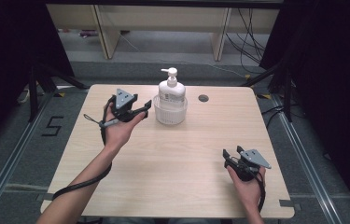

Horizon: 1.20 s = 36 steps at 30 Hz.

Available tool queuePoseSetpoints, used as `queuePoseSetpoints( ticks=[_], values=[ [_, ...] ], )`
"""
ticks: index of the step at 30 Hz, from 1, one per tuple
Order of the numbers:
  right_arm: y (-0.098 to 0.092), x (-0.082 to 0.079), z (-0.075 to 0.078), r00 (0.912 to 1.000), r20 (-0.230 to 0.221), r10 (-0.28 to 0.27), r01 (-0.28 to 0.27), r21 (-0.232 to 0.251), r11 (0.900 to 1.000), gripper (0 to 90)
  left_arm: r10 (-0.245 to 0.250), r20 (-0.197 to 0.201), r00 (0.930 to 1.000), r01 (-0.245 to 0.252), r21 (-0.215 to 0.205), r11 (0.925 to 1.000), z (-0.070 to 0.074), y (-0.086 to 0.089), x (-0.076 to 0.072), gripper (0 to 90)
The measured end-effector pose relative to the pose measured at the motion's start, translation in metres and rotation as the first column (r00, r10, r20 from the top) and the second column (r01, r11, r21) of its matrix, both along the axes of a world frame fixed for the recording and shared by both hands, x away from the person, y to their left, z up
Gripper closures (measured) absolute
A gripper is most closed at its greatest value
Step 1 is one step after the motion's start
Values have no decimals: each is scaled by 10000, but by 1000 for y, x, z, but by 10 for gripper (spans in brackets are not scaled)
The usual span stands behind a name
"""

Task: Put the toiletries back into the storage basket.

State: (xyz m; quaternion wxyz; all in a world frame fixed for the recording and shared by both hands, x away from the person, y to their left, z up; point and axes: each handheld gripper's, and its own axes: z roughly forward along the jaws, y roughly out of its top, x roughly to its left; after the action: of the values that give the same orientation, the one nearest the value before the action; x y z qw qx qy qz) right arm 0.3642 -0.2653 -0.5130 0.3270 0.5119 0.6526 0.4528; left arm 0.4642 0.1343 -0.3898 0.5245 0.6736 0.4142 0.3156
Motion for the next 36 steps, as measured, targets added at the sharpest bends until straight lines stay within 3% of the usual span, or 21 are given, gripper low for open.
queuePoseSetpoints(
  ticks=[11, 13, 14, 18, 19, 21, 24, 36],
  values=[
    [0, 0, 0, 10000, -27, 11, -11, -140, 9999, 396, 12, 59, 10000, -12, -51, 10000, -10, 19, -21, 392],
    [3, -1, -1, 9998, -120, -148, 151, 256, 9996, 396, -17, 98, 10000, 17, 47, 10000, -12, 23, -25, 391],
    [0, 0, 0, 10000, 28, 3, -2, -143, 9999, 396, -9, 85, 10000, 9, -15, 10000, -13, 25, -27, 392],
    [0, 0, 0, 10000, 36, -10, 11, -151, 9999, 396, 56, 100, 9999, -56, -20, 10000, -17, 32, -33, 391],
    [3, -1, -1, 9998, -116, -145, 148, 232, 9996, 396, 74, 63, 10000, -74, -14, 10000, -18, 34, -35, 391],
    [3, -1, -1, 9999, -82, -126, 128, 203, 9997, 396, 112, 75, 9999, -112, -1, 9999, -20, 37, -38, 391],
    [3, -2, 0, 9995, -272, -170, 174, 169, 9997, 396, 201, 75, 9998, -200, -48, 9998, -26, 44, -44, 391],
    [4, -2, 0, 9998, -177, -114, 118, 177, 9998, 396, 451, 62, 9990, -449, -177, 9988, -54, 65, -63, 391]
  ],
)
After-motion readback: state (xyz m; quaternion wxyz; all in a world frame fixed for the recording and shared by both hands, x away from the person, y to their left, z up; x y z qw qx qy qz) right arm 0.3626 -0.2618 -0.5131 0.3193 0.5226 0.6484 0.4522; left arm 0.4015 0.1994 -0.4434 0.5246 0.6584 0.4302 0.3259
